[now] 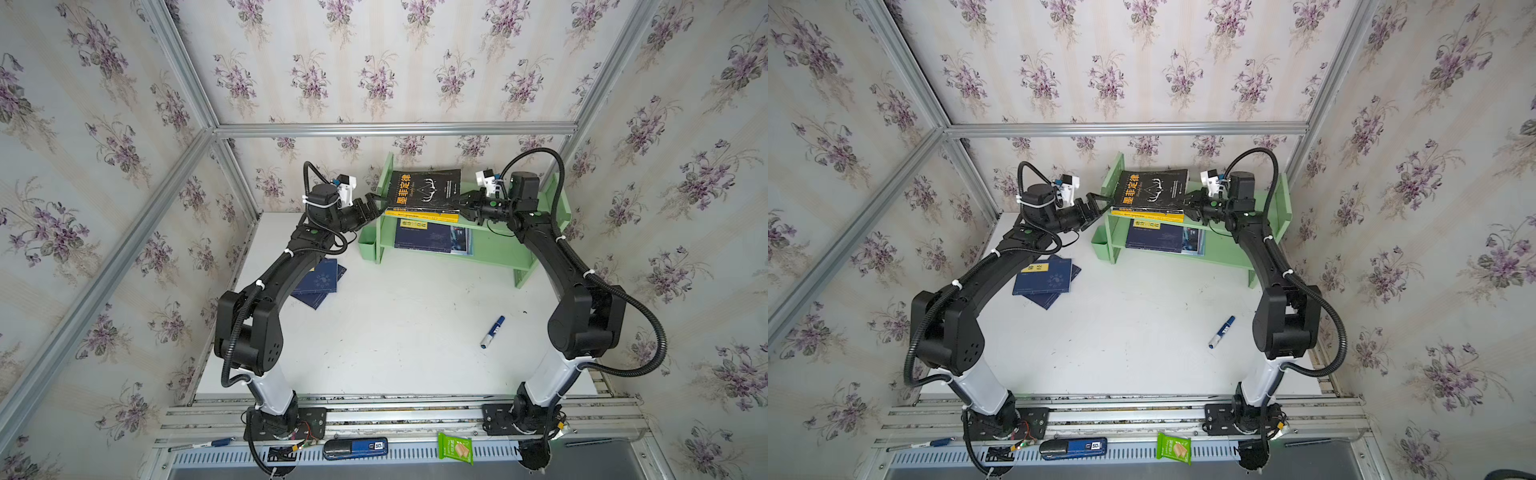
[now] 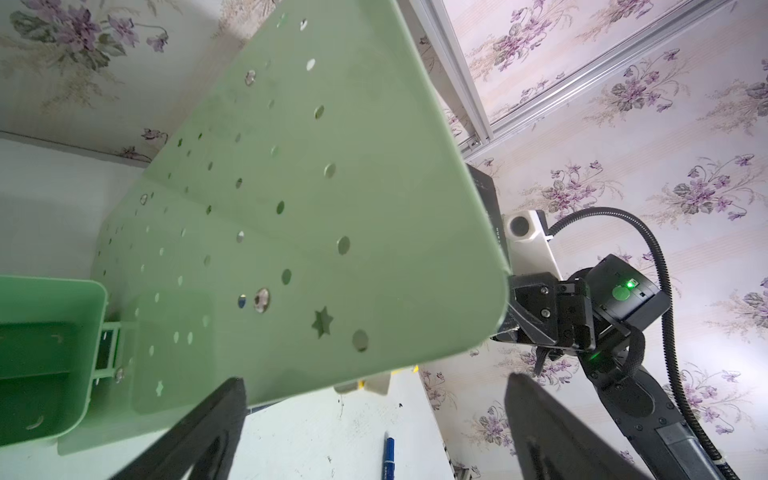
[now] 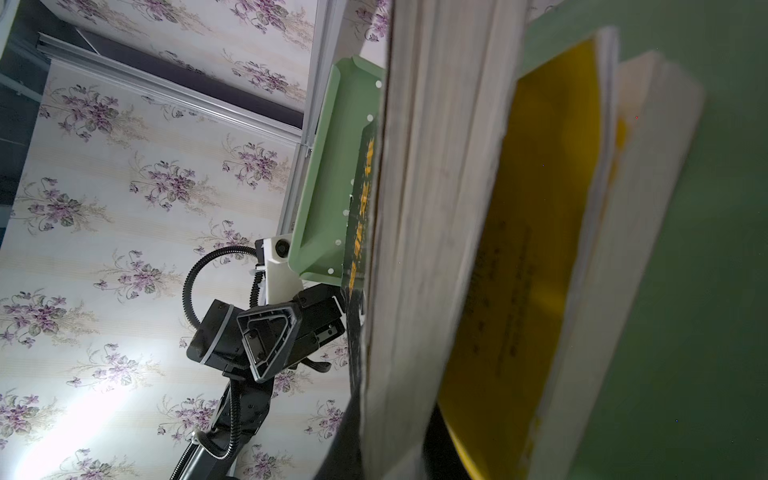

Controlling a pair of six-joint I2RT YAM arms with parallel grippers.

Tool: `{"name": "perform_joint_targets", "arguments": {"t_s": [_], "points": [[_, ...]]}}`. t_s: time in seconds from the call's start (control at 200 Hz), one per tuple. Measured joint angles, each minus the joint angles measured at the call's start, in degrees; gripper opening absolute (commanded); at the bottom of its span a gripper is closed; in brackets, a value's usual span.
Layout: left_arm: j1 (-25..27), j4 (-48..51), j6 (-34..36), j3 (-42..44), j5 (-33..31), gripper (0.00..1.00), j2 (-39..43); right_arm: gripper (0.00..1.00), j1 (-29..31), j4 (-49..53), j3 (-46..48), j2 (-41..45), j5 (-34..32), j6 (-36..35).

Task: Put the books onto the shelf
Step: 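Lower the black book onto the top tier beside the yellow book with both grippers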

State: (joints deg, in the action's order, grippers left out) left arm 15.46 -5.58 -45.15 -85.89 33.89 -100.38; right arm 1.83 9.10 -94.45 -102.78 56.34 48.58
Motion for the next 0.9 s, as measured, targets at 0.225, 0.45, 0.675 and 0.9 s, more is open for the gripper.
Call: {"name": "perform_joint_targets", "arguments": {"t_s": [0.225,0.45,0.675,0.9], "points": [[0.1,0.2,-0.4,-0.7,-0.4,0.99,-1.0,0.01,-0.2,0.0,0.0,0.0,0.2,0.0],[0.6,0.7,-1.4,-2.1,-2.5,0.99,-2.1,0.01,-0.2,0.0,0.0,0.0,0.2,0.0],[1.6,3.0,-1.9,-4.0,-6.3,0.99,-3.4,0.02,-0.1,0.3,0.1,0.2,0.1,-0.2],[3.0,6.6,-2.0,-4.5,-11.0,0.99,-4.5,0.02,0.3,0.6,-0.1,0.0,-0.2,-0.4]]}}
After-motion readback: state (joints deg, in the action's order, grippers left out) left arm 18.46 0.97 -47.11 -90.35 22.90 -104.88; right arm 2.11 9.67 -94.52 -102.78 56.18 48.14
